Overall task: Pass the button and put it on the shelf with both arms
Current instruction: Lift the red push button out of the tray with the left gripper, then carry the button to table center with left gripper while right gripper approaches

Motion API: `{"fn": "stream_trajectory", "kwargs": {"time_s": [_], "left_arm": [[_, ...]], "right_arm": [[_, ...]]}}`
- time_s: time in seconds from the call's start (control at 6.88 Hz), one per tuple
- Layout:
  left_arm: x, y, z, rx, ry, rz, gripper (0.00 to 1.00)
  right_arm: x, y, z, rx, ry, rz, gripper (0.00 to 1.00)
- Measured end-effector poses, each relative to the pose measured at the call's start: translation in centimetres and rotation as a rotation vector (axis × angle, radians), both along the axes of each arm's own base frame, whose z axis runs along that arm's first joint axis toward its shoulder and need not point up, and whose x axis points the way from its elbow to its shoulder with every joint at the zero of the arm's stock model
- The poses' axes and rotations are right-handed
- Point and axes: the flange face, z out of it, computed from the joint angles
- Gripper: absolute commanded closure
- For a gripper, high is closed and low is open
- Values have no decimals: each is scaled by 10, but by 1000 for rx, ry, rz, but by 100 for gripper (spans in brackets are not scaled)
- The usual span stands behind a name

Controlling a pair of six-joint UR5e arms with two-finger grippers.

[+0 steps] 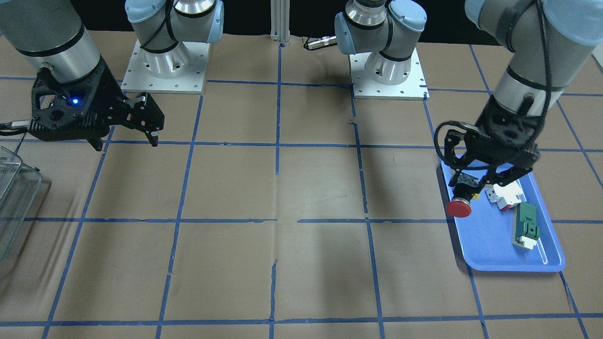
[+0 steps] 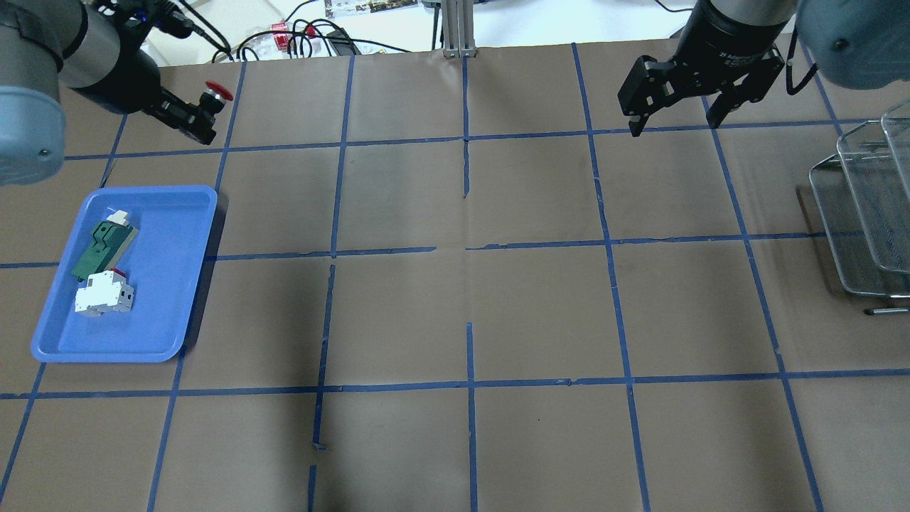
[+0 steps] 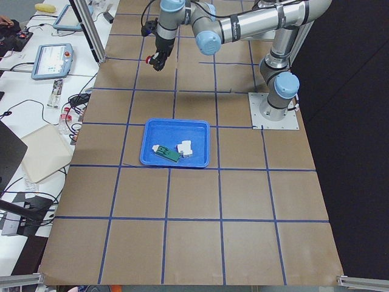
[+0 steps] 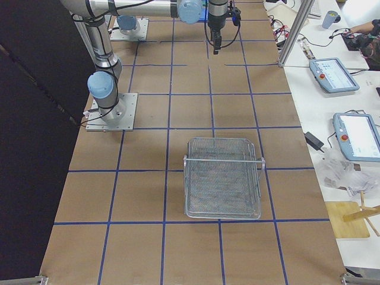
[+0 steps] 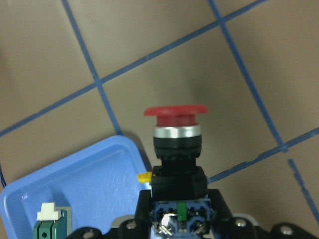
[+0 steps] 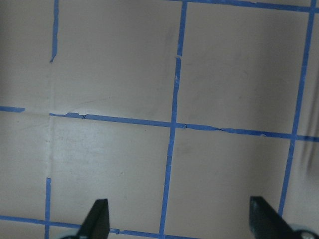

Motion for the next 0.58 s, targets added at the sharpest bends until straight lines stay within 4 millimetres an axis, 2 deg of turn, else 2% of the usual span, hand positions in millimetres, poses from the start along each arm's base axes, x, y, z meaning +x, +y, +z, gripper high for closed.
{"fn": "stream_trajectory", "kwargs": {"time_s": [0.29,0.44,0.58], "left_arm": [[-96,15,31,23,-4,-233,100],[-131,21,34,31,-15,-370,100],[-149,23,30,30,-31,-547,100]], "right_arm": [[5,-14,-17,13,-102,161,0],[2,-19,-24,16,-141,229,0],[-2,-24,-29,13,-177,308,0]]}}
